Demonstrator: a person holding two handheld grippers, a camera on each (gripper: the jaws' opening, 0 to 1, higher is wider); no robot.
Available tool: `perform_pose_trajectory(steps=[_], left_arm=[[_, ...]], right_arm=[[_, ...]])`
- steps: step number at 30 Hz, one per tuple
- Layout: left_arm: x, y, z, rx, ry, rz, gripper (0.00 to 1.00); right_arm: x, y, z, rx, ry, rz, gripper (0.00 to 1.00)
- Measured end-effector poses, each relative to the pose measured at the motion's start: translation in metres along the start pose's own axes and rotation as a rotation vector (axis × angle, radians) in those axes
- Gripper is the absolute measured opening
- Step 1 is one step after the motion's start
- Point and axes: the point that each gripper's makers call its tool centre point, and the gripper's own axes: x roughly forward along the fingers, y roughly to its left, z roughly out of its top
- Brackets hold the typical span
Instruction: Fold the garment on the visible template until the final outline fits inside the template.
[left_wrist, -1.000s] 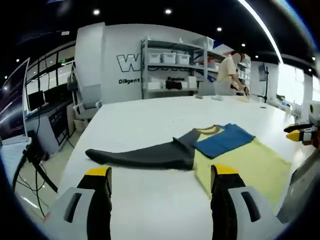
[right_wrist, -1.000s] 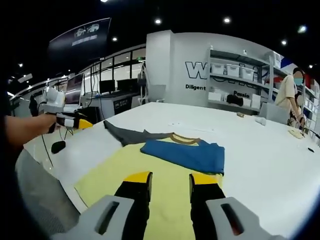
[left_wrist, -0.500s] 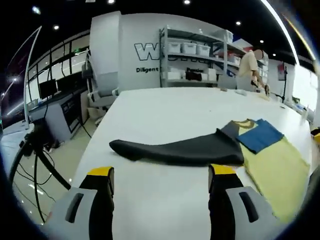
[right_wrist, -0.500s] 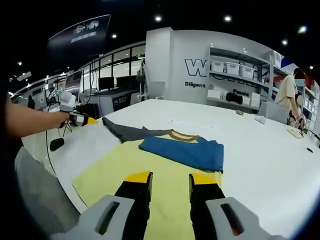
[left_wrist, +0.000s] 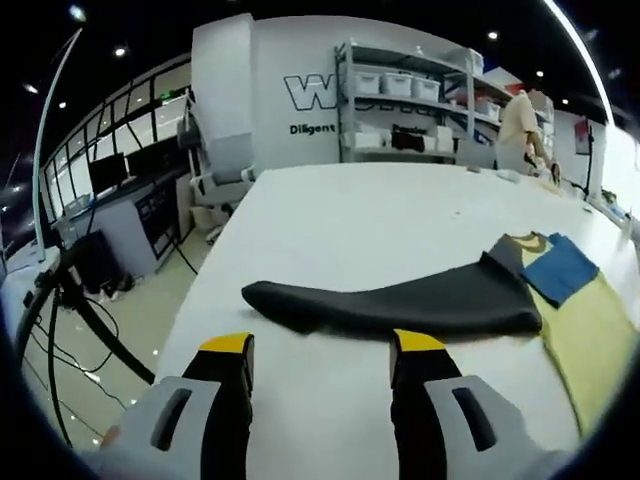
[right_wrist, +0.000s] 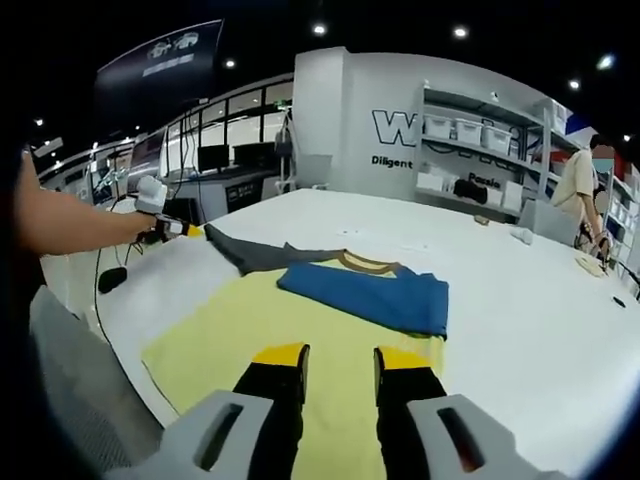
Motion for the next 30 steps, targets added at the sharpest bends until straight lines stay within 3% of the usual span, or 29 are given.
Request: perform_pose_trajectory(steps=[5, 14, 30], left_arm=[[0.017, 0.000, -0.005, 0.019, 0.021, -0.009, 0.35], [0.038, 0.005, -0.010, 0.045, 0.058, -0.005, 0.23], [0.056, 0.013, -0.011, 0.065, 0.089, 0.015, 0.20]], right_arm=[[0.001, -0.001, -0.003, 0.000, 0.014, 0.002, 0.22], [0.003, -0.006, -0.008, 0.019, 0.034, -0.011, 0.20], [0.004, -0.008, -0.012, 0.033, 0.051, -0.016, 0.18]])
